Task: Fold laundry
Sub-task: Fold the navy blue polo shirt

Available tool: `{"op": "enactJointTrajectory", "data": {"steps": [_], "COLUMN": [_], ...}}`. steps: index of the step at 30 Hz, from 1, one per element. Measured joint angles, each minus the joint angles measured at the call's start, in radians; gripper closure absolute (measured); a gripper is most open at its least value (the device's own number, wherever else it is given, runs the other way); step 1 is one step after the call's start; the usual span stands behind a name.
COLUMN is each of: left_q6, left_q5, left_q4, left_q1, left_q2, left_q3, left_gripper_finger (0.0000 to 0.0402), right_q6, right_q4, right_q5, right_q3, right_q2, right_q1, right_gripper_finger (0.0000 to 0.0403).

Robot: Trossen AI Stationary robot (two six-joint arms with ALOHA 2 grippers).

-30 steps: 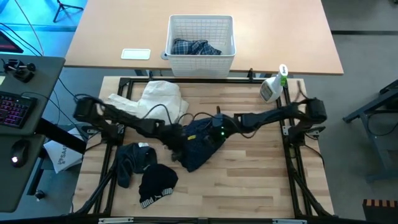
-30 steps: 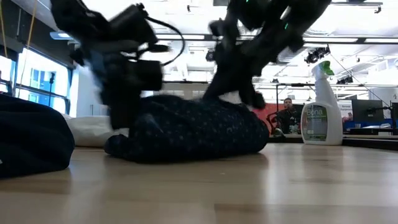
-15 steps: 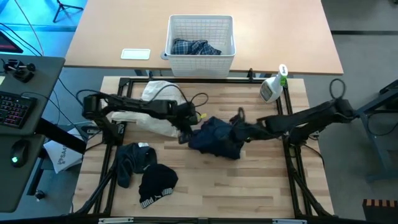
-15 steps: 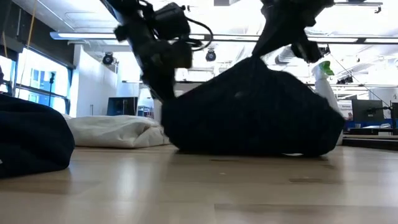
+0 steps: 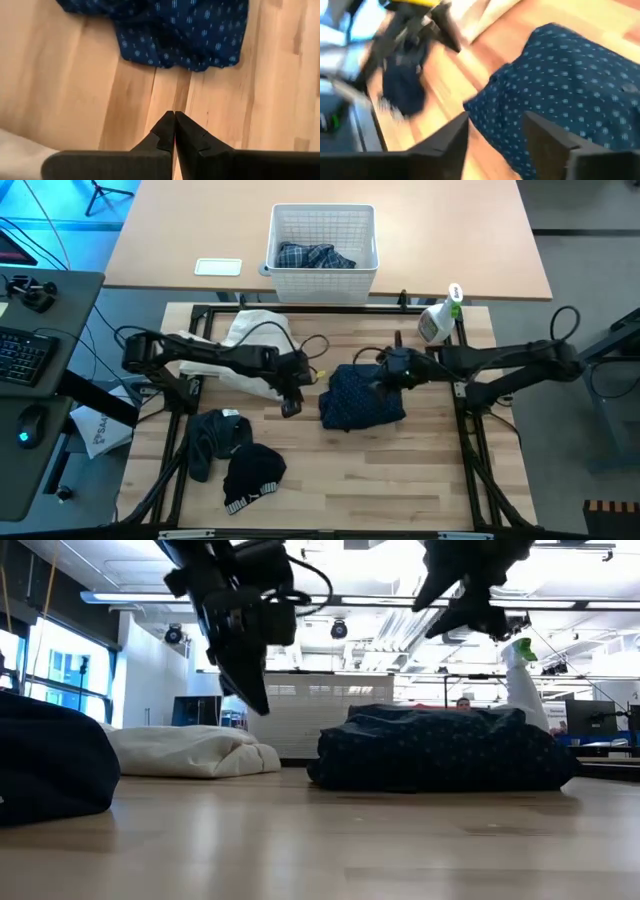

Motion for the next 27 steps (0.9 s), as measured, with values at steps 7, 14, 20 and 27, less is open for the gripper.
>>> {"op": "enactJointTrajectory", "data": {"steps": [7,14,20,27], "left_q6": [-0.135,-0.288,-0.447,-0.487], "left_q5": [0.002,0.001,0.001,-0.099], "left_q4": [0.122,0.356,0.511,0.540], "left_q1": [-0.027,-0.028,-0.006,0.030], "left_q2": [0.096,0.232,0.346,0.362], "left_q3": [-0.002,-0.002,0.002,0.004], "left_gripper_finger": [0.0401,0.0401,0.0401,0.0401], "right_q6": [-0.343,-0.843,-0.977,-1.031], "right_q4": [-0.128,0.047,0.097,0.042], "right_q5": [0.008,-0.383,-0.609,-0.635], "right_q3": [-0.001,-0.002,-0.002,-0.002], "right_q2": [0.100,0.323,0.485,0.447], "right_q1": [-0.219,-0.427,-0.489,-0.453], "right_gripper_finger": [0.0148,0.0166,0.0219,0.0377]}}
